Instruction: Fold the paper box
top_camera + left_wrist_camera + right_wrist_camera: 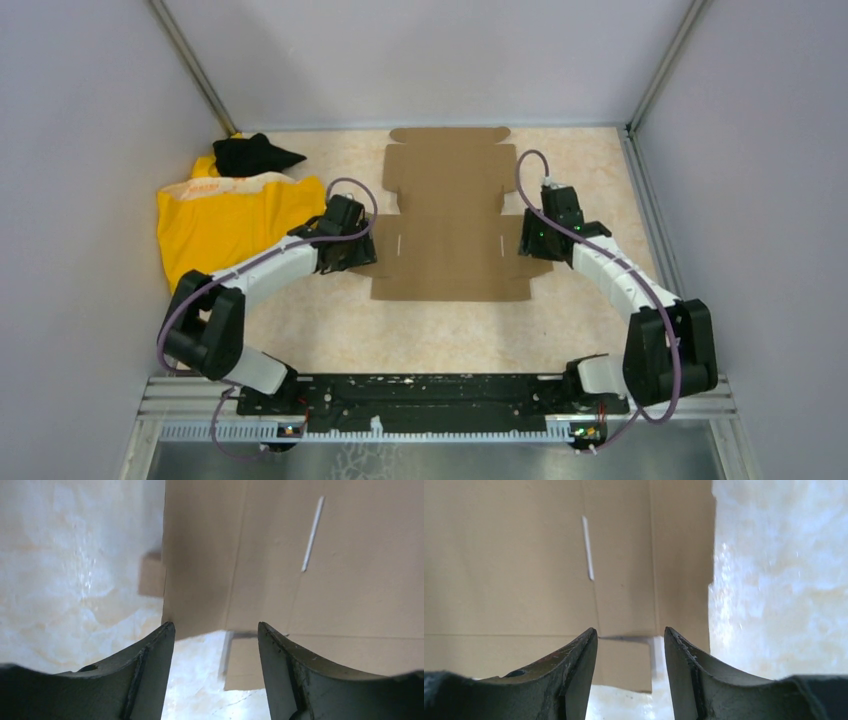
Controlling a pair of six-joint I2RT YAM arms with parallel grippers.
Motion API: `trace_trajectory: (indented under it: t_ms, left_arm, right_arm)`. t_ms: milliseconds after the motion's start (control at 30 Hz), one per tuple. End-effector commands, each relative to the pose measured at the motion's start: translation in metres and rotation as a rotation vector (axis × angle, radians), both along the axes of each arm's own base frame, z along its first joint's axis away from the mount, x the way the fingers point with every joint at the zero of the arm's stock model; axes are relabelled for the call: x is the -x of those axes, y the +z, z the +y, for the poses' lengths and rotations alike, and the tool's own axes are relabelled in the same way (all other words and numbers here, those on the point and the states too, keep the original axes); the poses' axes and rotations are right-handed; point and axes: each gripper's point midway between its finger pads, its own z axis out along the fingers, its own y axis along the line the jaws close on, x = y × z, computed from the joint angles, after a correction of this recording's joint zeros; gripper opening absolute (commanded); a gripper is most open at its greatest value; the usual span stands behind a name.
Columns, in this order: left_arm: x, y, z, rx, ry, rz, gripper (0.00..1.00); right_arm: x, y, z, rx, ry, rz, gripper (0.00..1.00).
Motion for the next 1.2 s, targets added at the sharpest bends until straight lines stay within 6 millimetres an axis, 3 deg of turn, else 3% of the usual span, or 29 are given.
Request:
trace_trajectory:
  t_ms: [0, 233, 367, 500, 700, 833, 1000, 1167]
  left_arm:
    - [0.007, 0.011, 0.006, 0.046, 0.058, -0.054, 0.67]
    - [0.027, 0.014, 0.026, 0.031, 0.106, -0.09, 0.66]
    - [0.044, 0.001, 0.042, -0.031, 0.133, -0.036, 0.66]
    - [0.058, -0.01, 0.052, -0.091, 0.151, 0.021, 0.7]
    - [0.063, -0.019, 0.062, -0.141, 0.184, 0.045, 0.65]
    - [0.061, -0.027, 0.058, -0.15, 0.172, 0.067, 0.55]
    - [0.065, -0.037, 0.056, -0.197, 0.158, 0.088, 0.49]
    - [0.069, -0.048, 0.054, -0.246, 0.137, 0.106, 0.47]
  right_arm:
    - [0.003, 0.012, -0.012, -0.011, -0.124, -0.1, 0.51]
    - [0.025, -0.002, -0.037, 0.048, -0.25, -0.097, 0.5]
    - [0.038, -0.021, -0.046, 0.091, -0.297, -0.017, 0.5]
    - [0.047, -0.033, -0.046, 0.09, -0.309, 0.03, 0.5]
    - [0.054, -0.043, -0.048, 0.103, -0.313, 0.056, 0.47]
    - [0.055, -0.045, -0.048, 0.101, -0.318, 0.061, 0.45]
    - [0.06, -0.049, -0.047, 0.09, -0.33, 0.081, 0.35]
    - [0.066, -0.055, -0.042, 0.072, -0.324, 0.09, 0.34]
